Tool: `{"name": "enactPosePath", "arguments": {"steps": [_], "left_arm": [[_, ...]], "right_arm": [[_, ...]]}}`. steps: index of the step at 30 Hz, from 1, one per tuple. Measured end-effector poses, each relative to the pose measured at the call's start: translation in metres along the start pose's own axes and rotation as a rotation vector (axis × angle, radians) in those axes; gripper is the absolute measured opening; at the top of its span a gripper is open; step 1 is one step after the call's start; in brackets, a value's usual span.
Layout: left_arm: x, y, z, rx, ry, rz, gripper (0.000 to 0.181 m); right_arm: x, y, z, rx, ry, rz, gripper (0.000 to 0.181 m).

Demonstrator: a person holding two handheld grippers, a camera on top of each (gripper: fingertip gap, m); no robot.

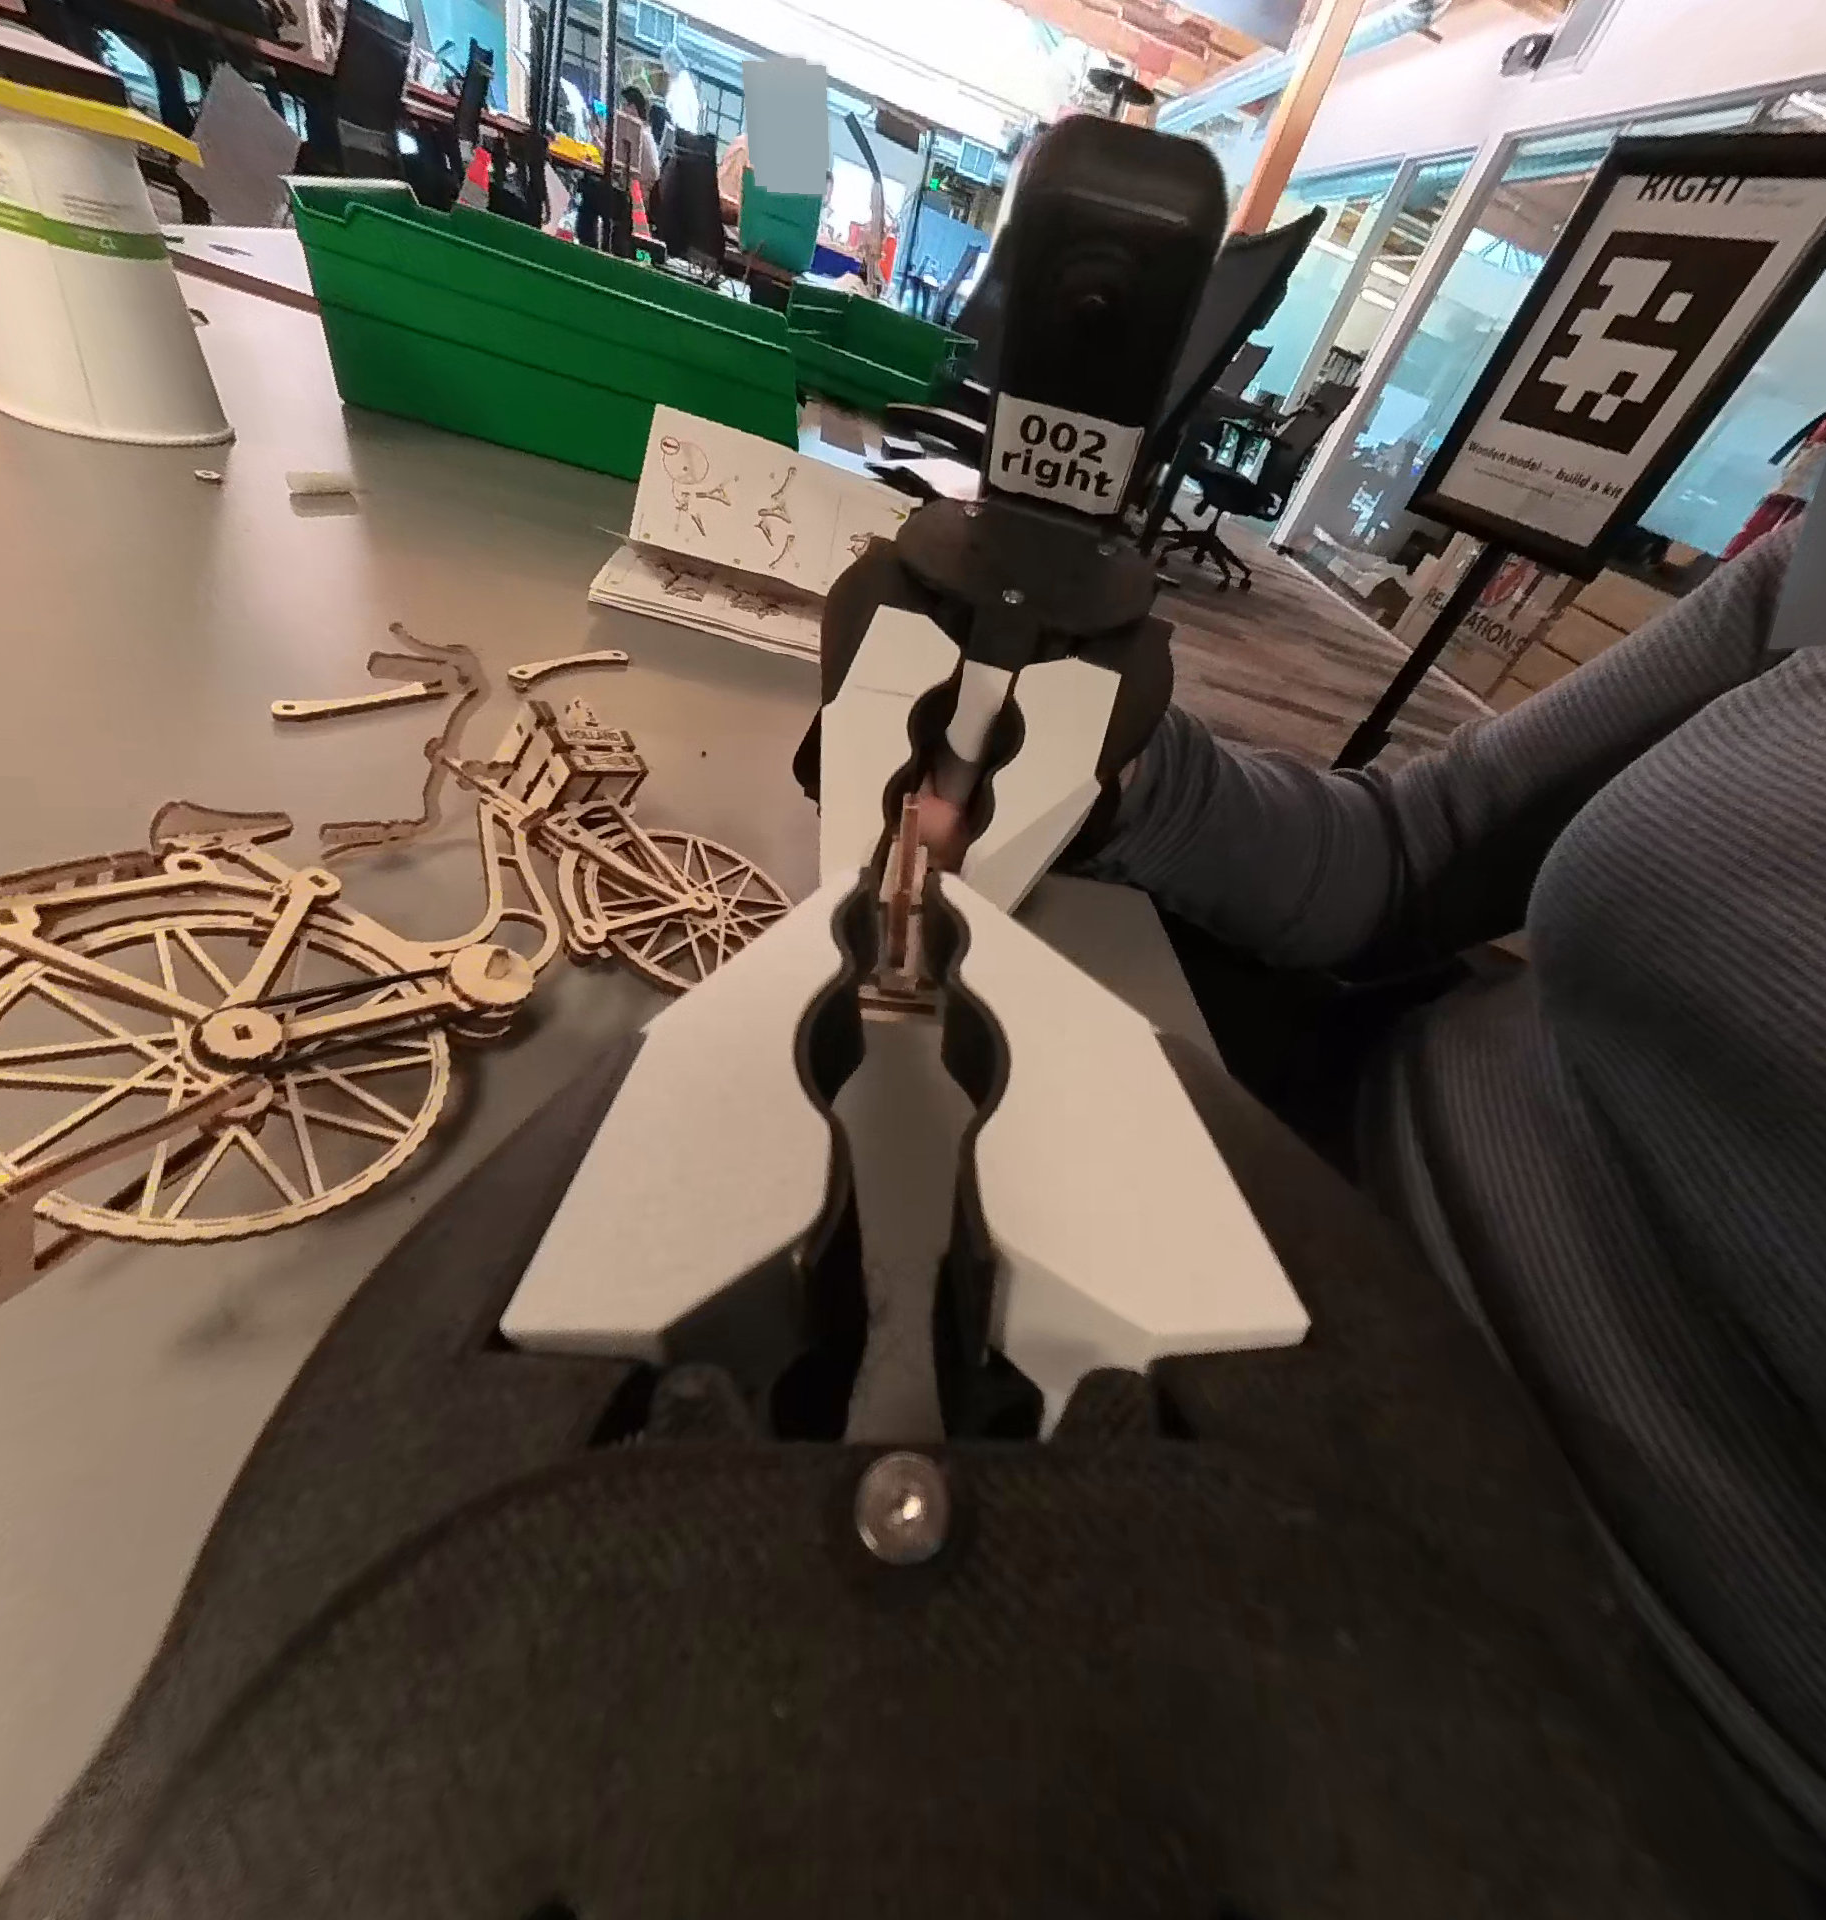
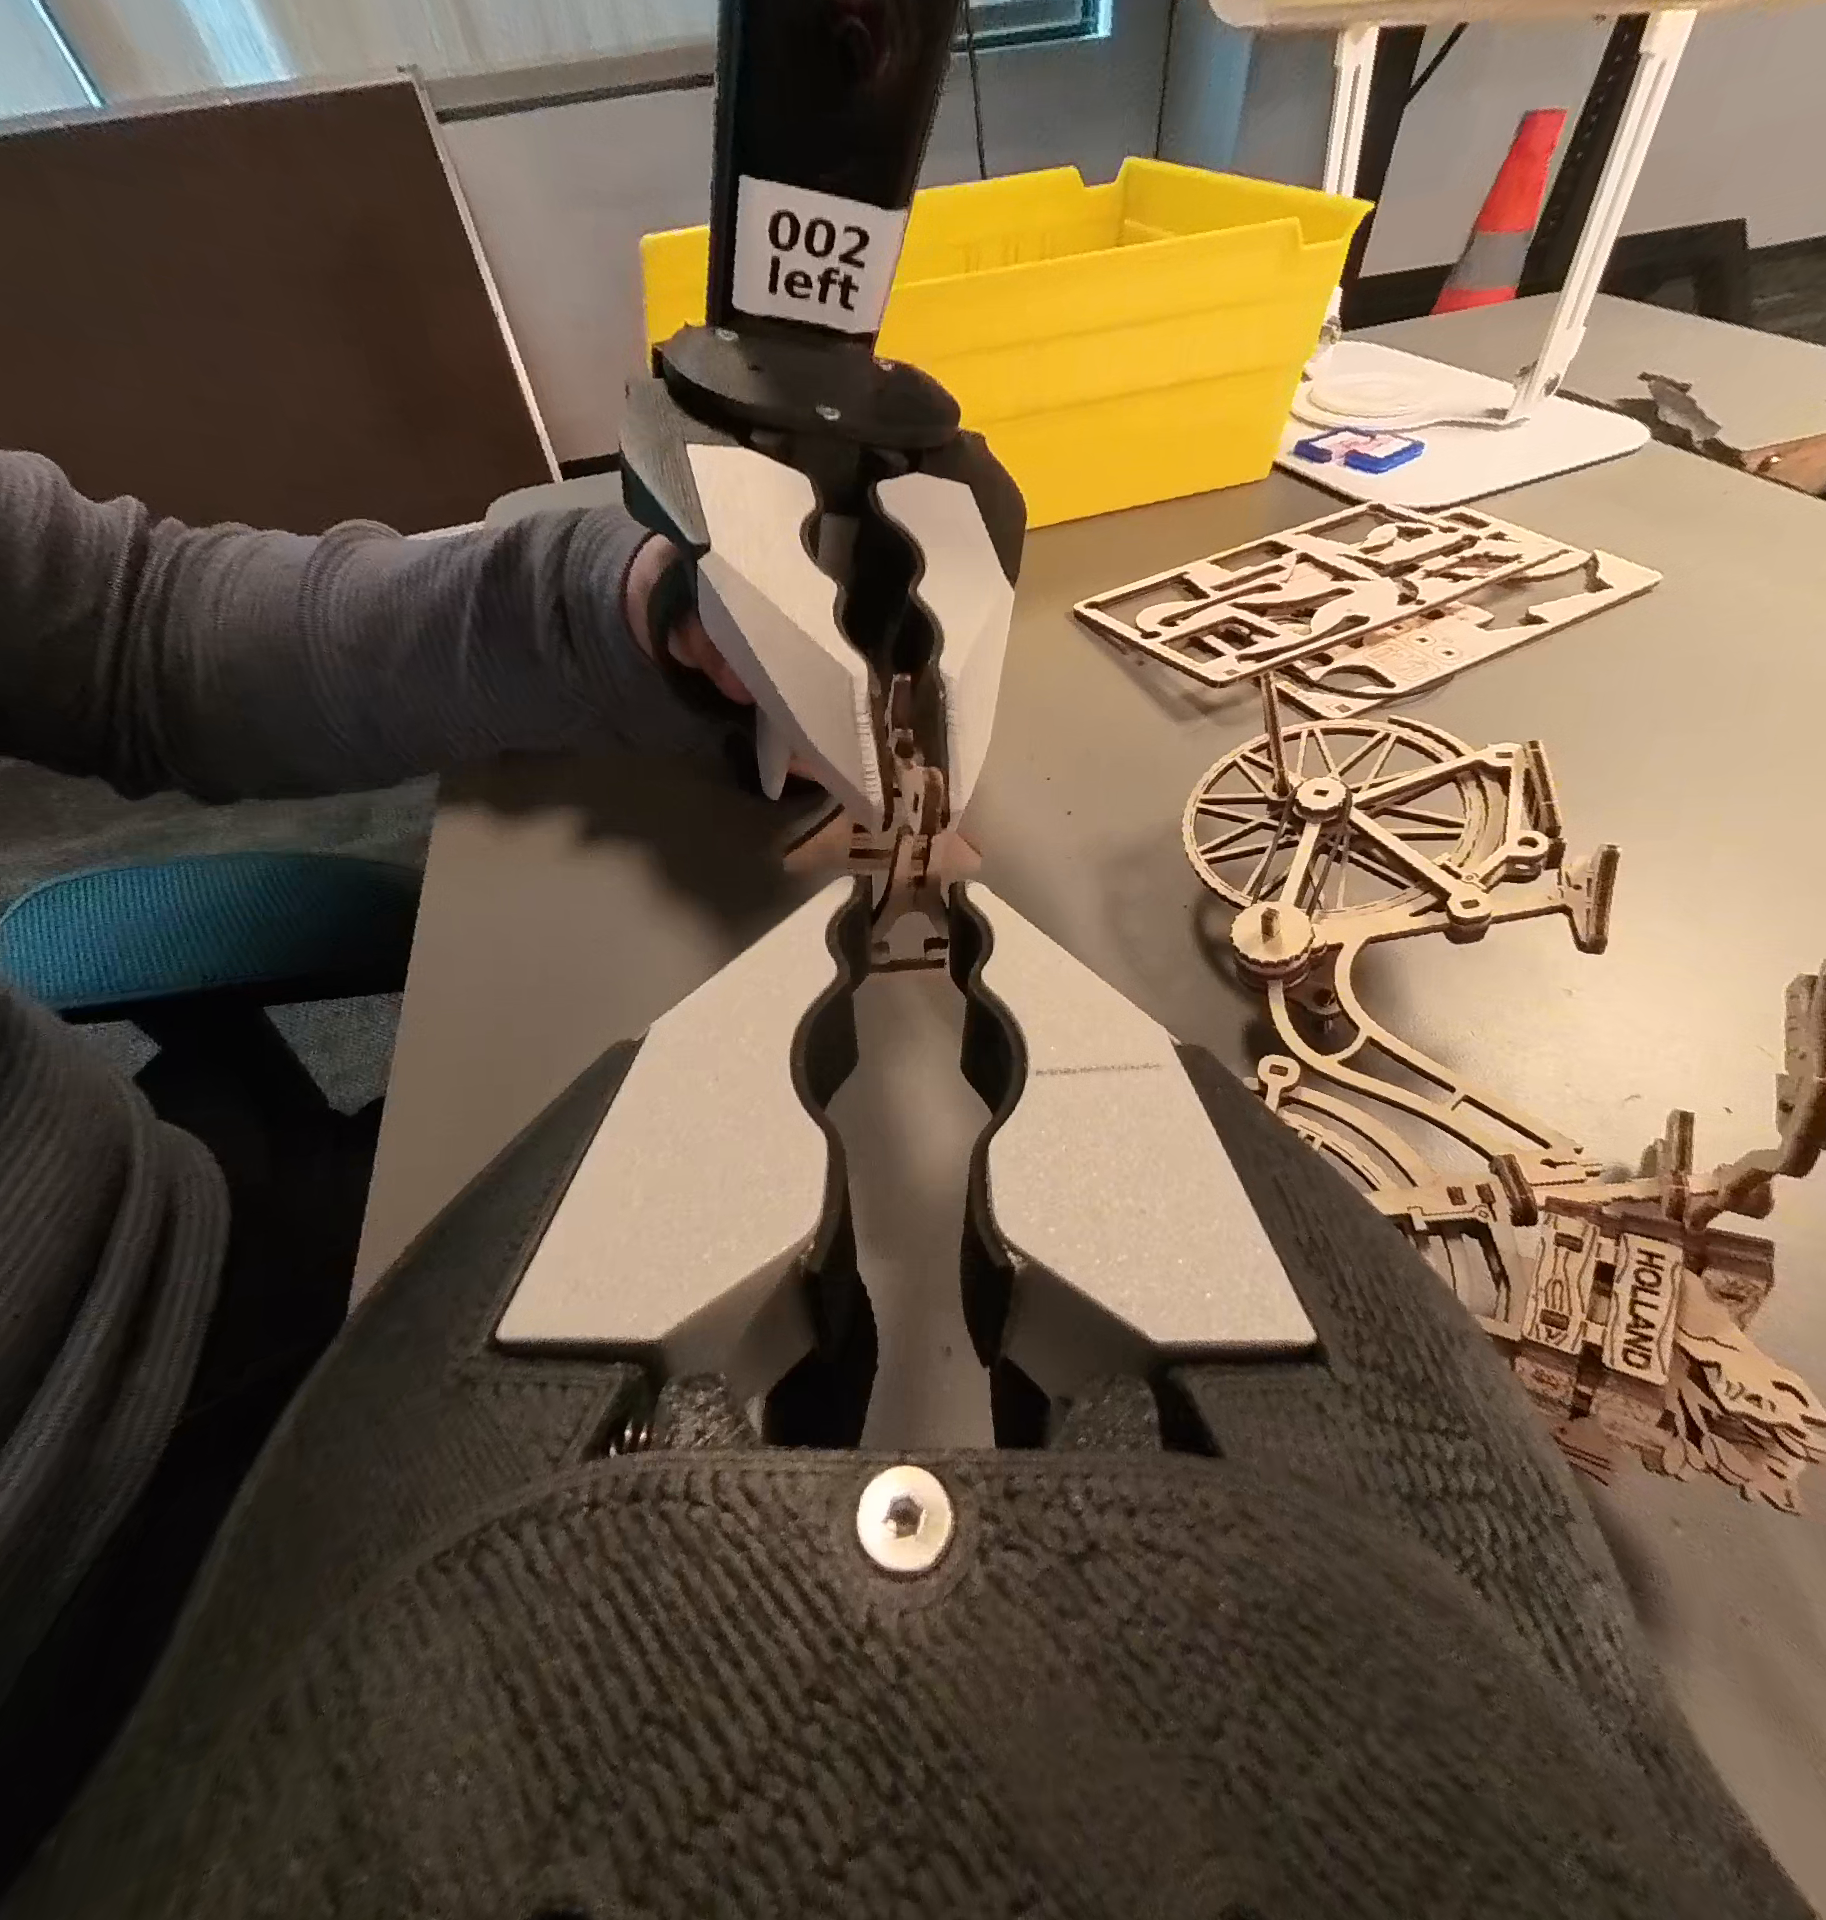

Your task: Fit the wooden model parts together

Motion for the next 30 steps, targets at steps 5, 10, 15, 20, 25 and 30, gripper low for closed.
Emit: {"name": "enactPosePath", "arguments": {"steps": [5,10,15,20,25,30], "left_arm": [[-0.001,0.013,-0.001,-0.117,-0.022,0.019,0.007],[-0.005,0.031,-0.001,-0.258,-0.047,0.014,0.007],[-0.010,0.041,-0.004,-0.334,-0.080,0.006,0.007],[-0.011,0.051,-0.004,-0.407,-0.098,0.013,0.007],[-0.009,0.051,-0.004,-0.403,-0.096,0.002,0.017],[-0.006,0.045,-0.010,-0.369,-0.098,0.053,0.018]], "right_arm": [[-0.001,0.013,0.004,-0.091,0.017,-0.086,0.012],[-0.003,0.033,0.012,-0.228,0.023,-0.179,0.012],[0.000,0.041,0.015,-0.284,0.033,-0.196,0.012],[-0.001,0.042,0.015,-0.288,0.029,-0.197,0.012],[-0.001,0.042,0.015,-0.290,0.032,-0.212,0.012],[-0.002,0.043,0.016,-0.290,0.033,-0.224,0.012]]}}
Point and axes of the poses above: each gripper's, where its closed fingertips meet, z out along the fingers, y out of its underside, x = y × z across the jaws, the point moved 1 cm from there along -z, back along the fingers, and after that the axes turned 13 degrees about y, right-handed, at the moved point
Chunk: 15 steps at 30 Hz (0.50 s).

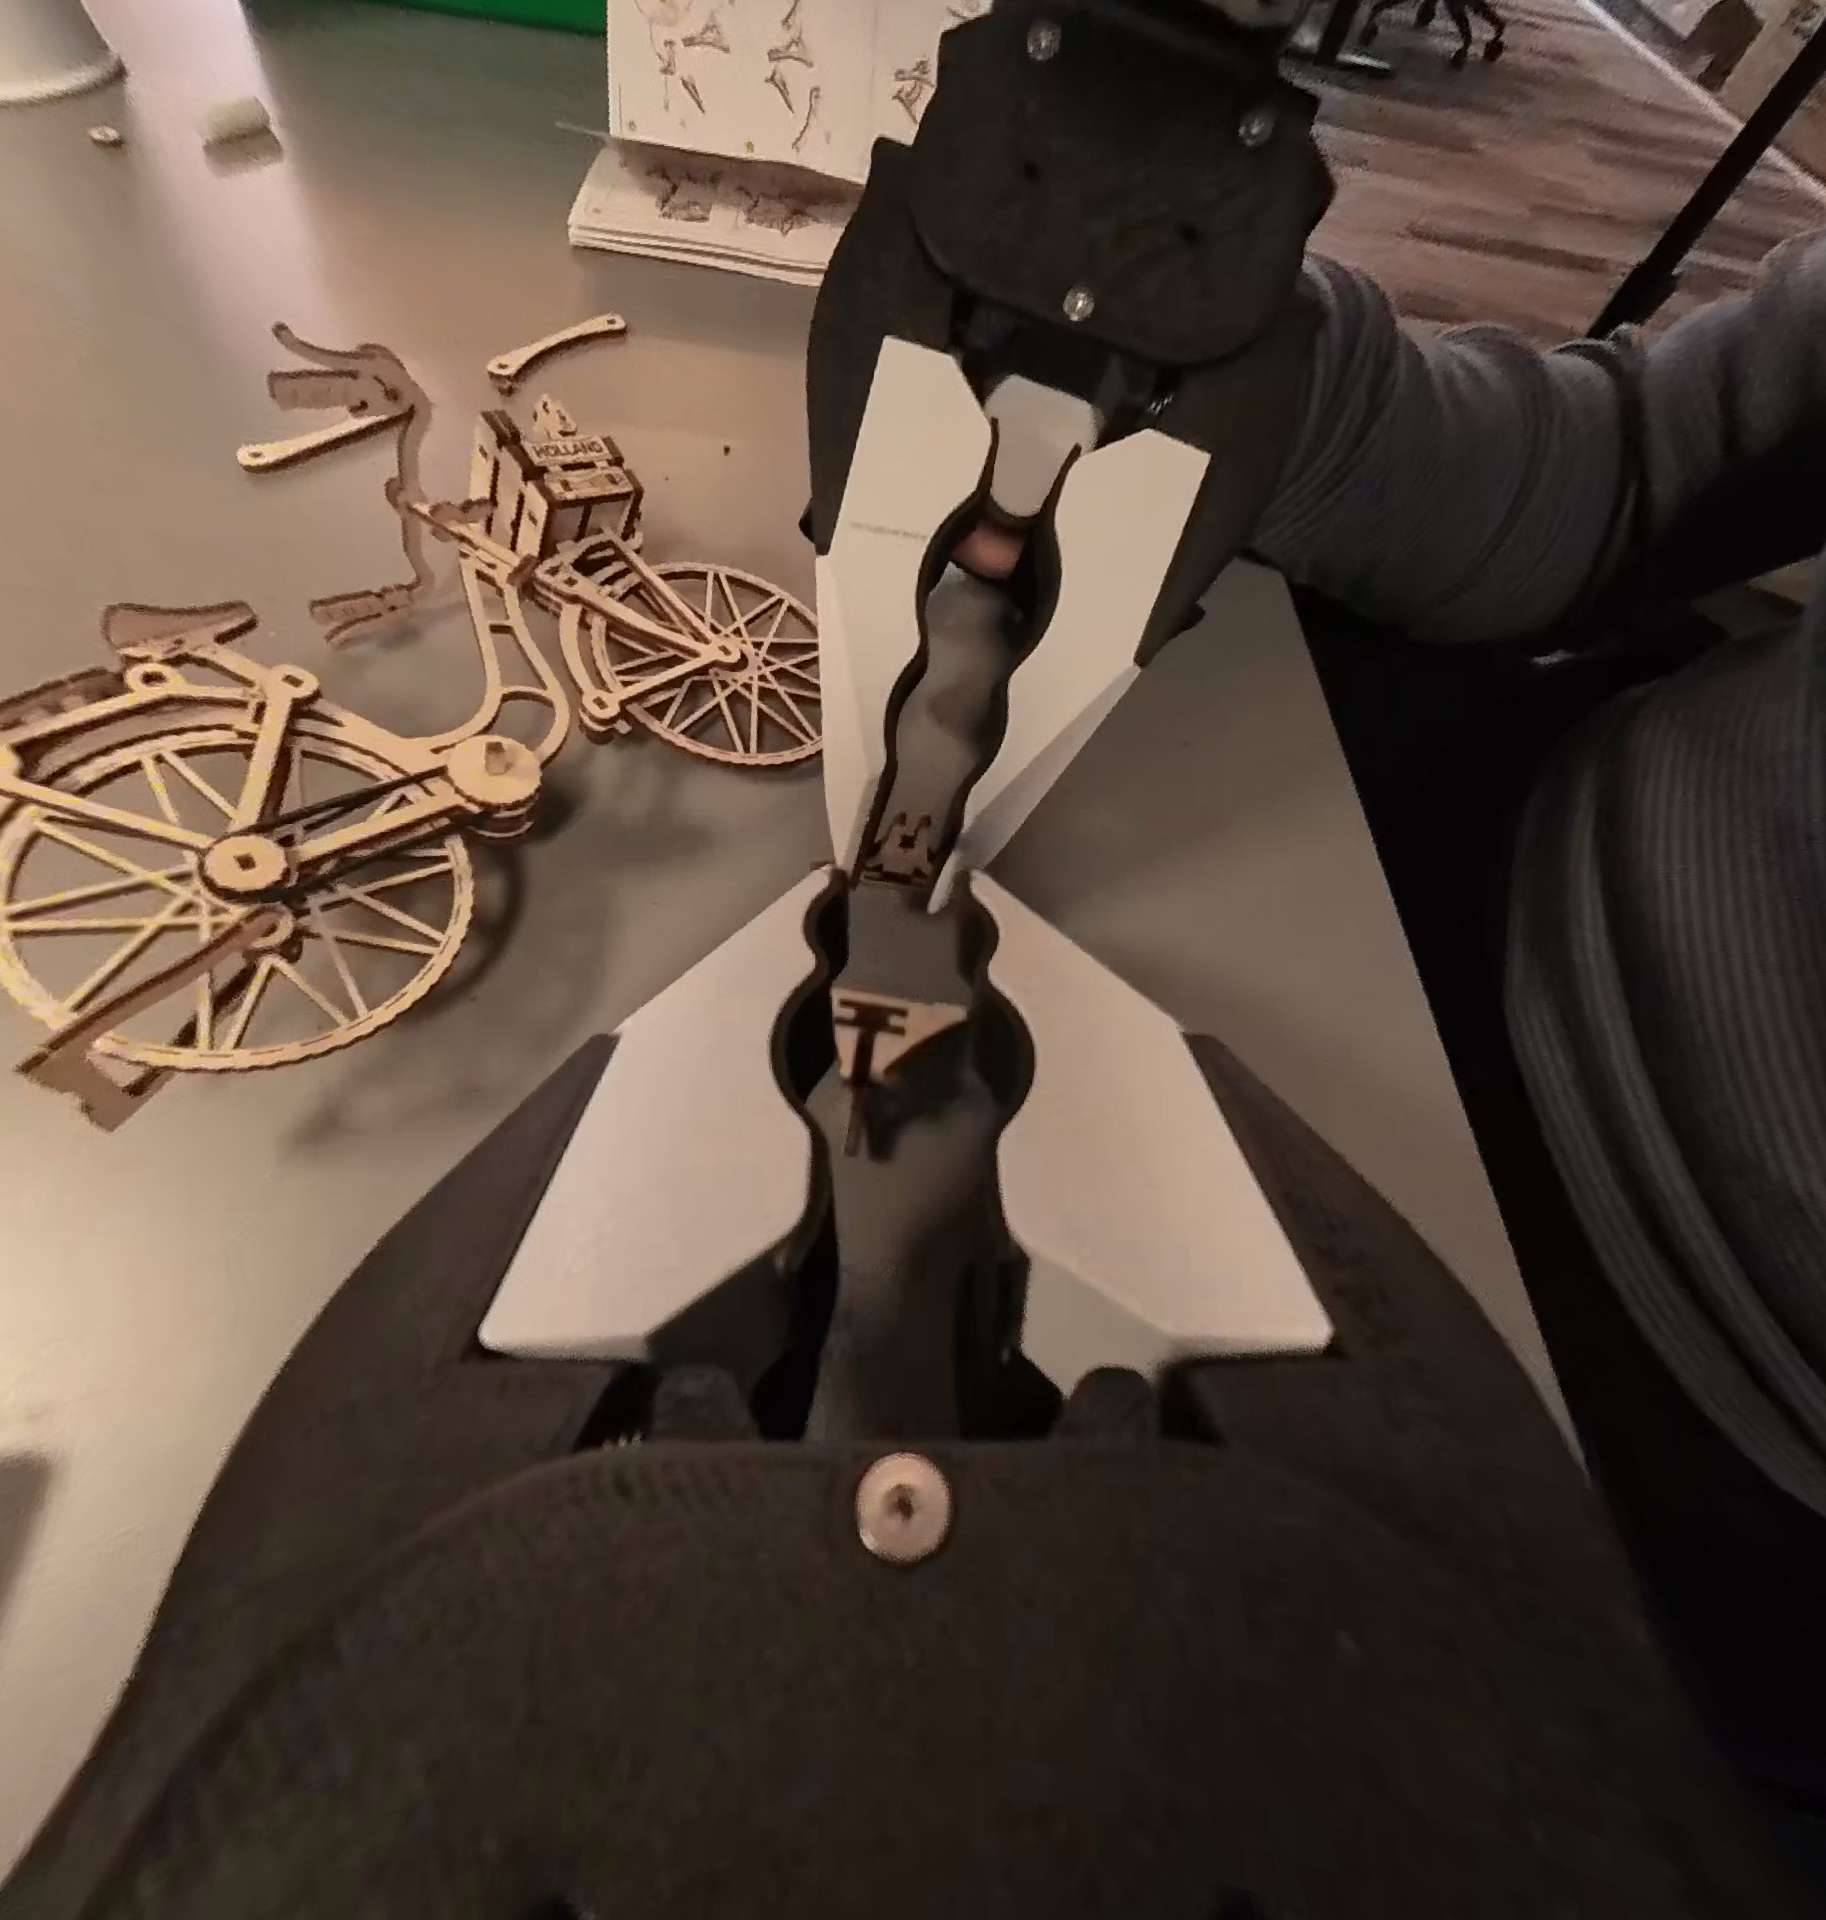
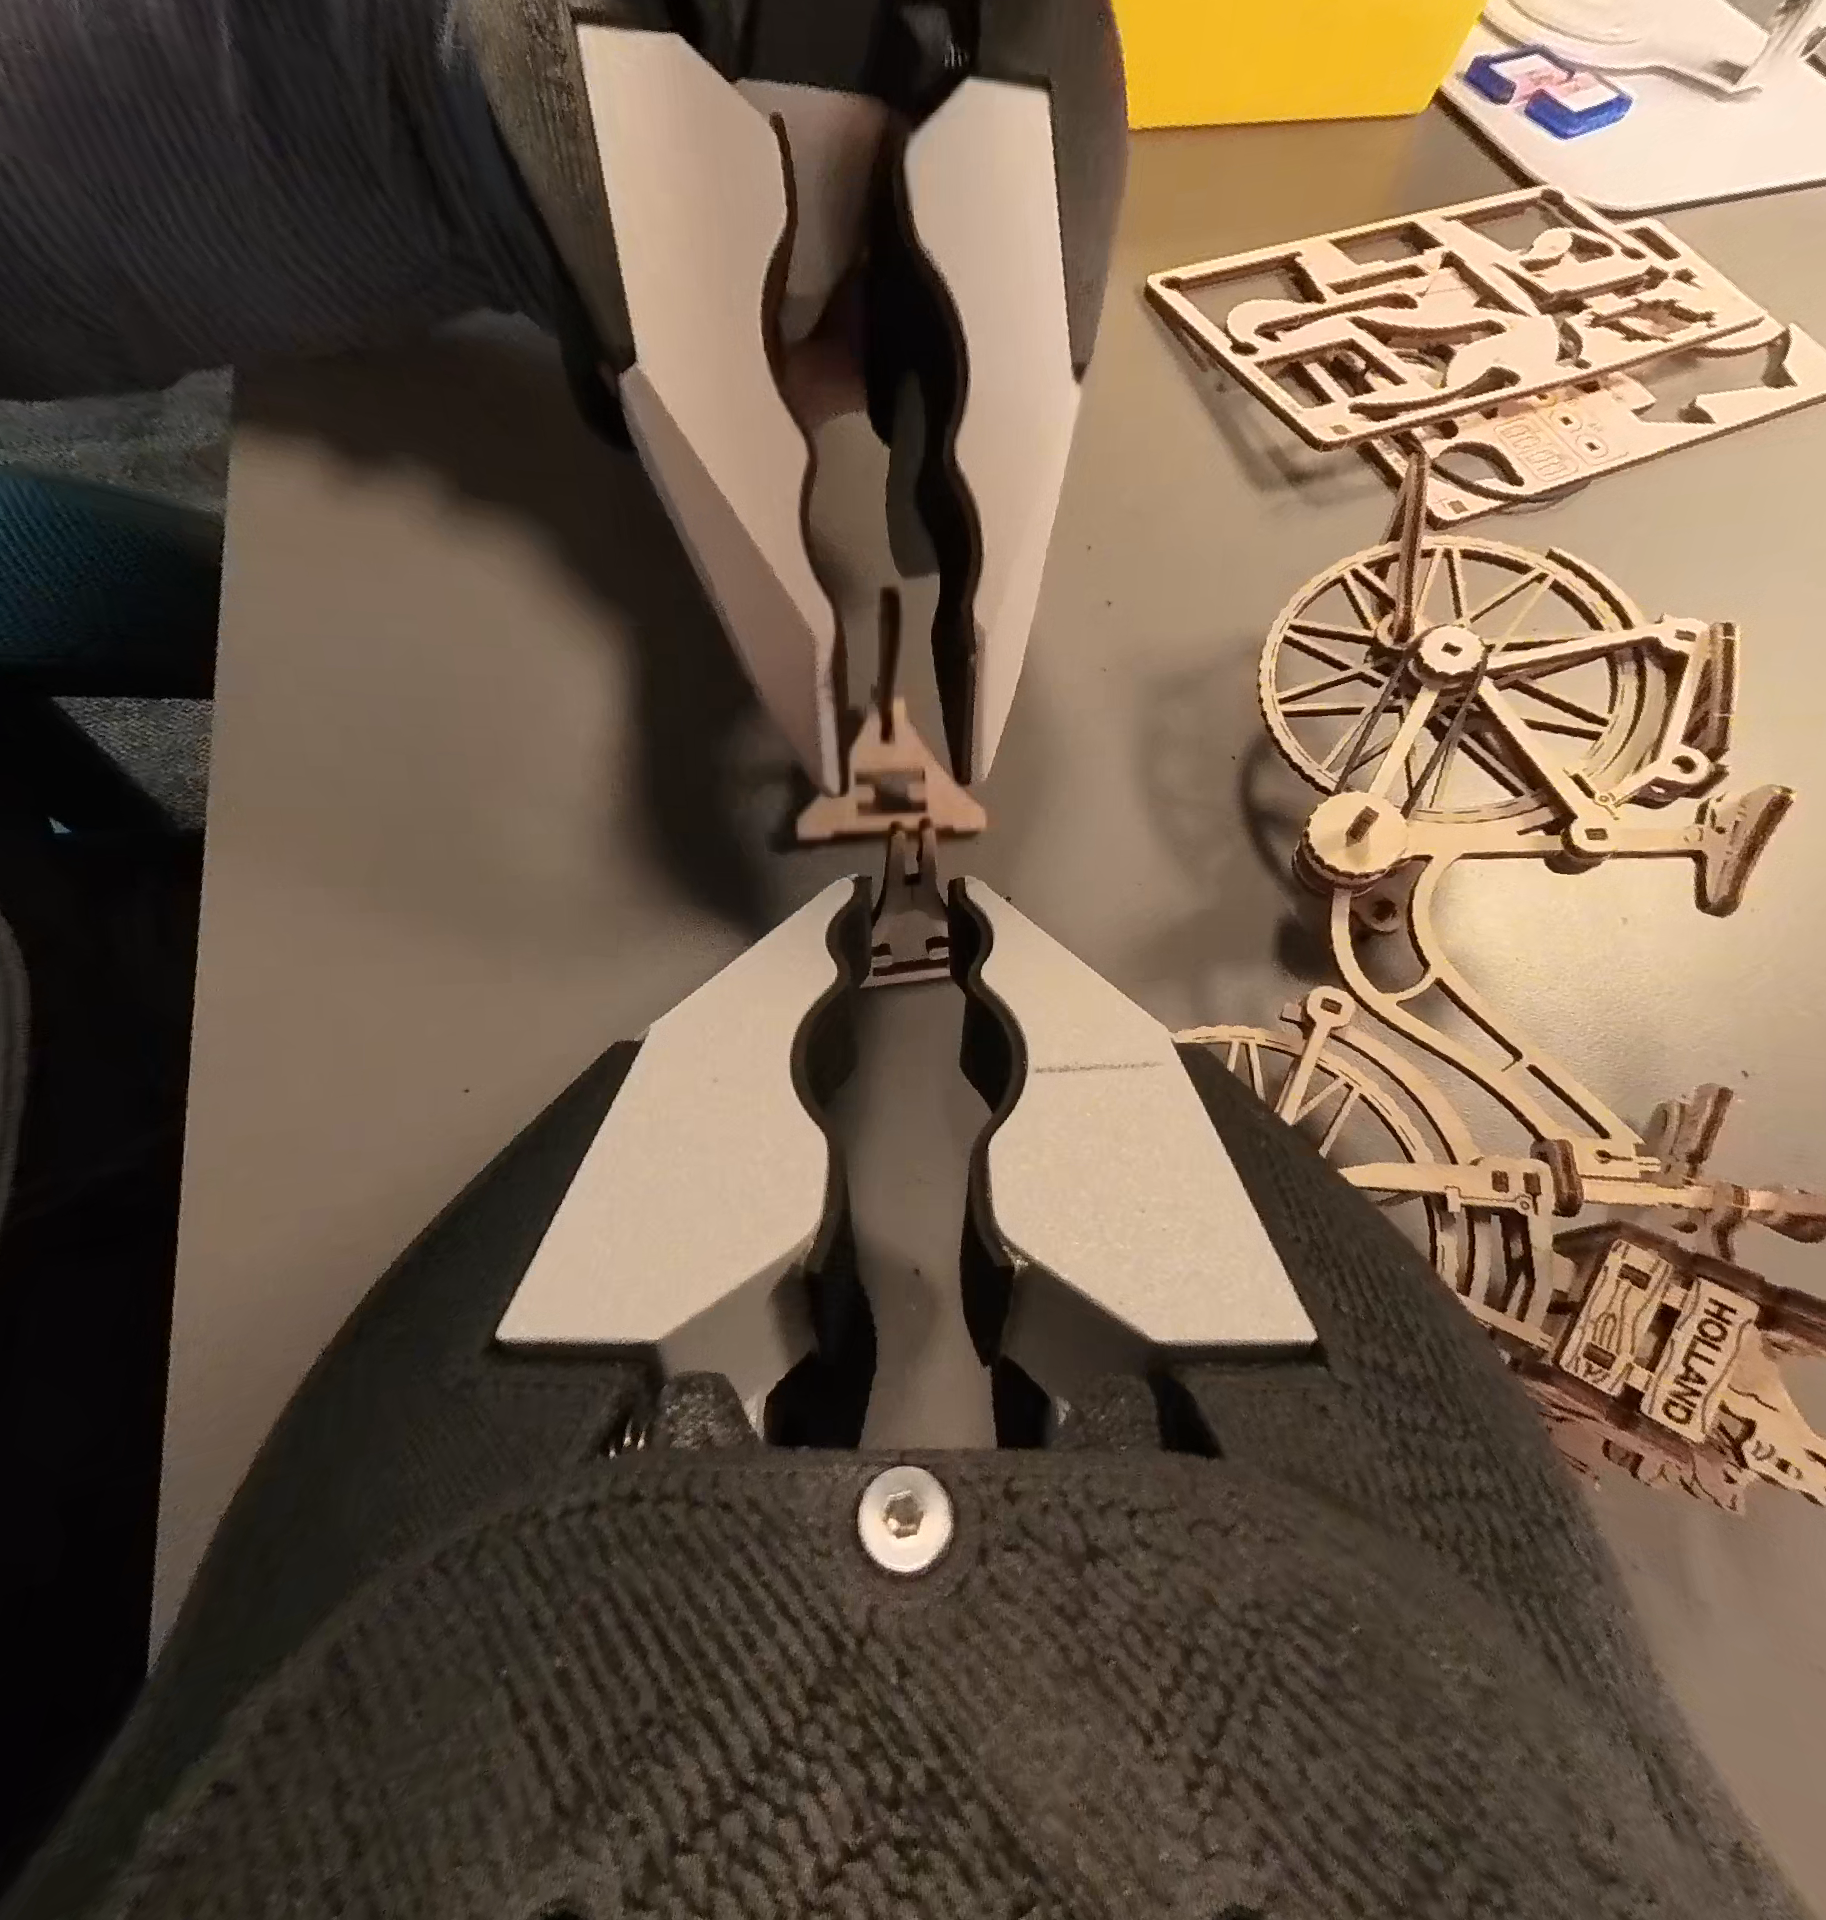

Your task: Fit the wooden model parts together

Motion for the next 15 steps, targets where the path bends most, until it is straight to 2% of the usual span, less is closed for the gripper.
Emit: {"name": "enactPosePath", "arguments": {"steps": [4,8,11,15], "left_arm": [[-0.002,0.007,-0.010,-0.034,-0.036,-0.022,0.019],[-0.008,0.010,-0.034,-0.009,-0.142,-0.073,0.017],[-0.005,0.012,-0.046,0.013,-0.192,-0.084,0.017],[0.001,0.021,-0.043,-0.036,-0.208,-0.078,0.018]], "right_arm": [[0.000,0.000,0.001,0.000,0.003,-0.006,0.012],[-0.001,0.000,0.000,-0.020,0.013,-0.016,0.012],[-0.003,0.001,0.001,-0.122,0.020,-0.067,0.012],[-0.004,0.003,0.005,-0.230,0.023,-0.172,0.012]]}}
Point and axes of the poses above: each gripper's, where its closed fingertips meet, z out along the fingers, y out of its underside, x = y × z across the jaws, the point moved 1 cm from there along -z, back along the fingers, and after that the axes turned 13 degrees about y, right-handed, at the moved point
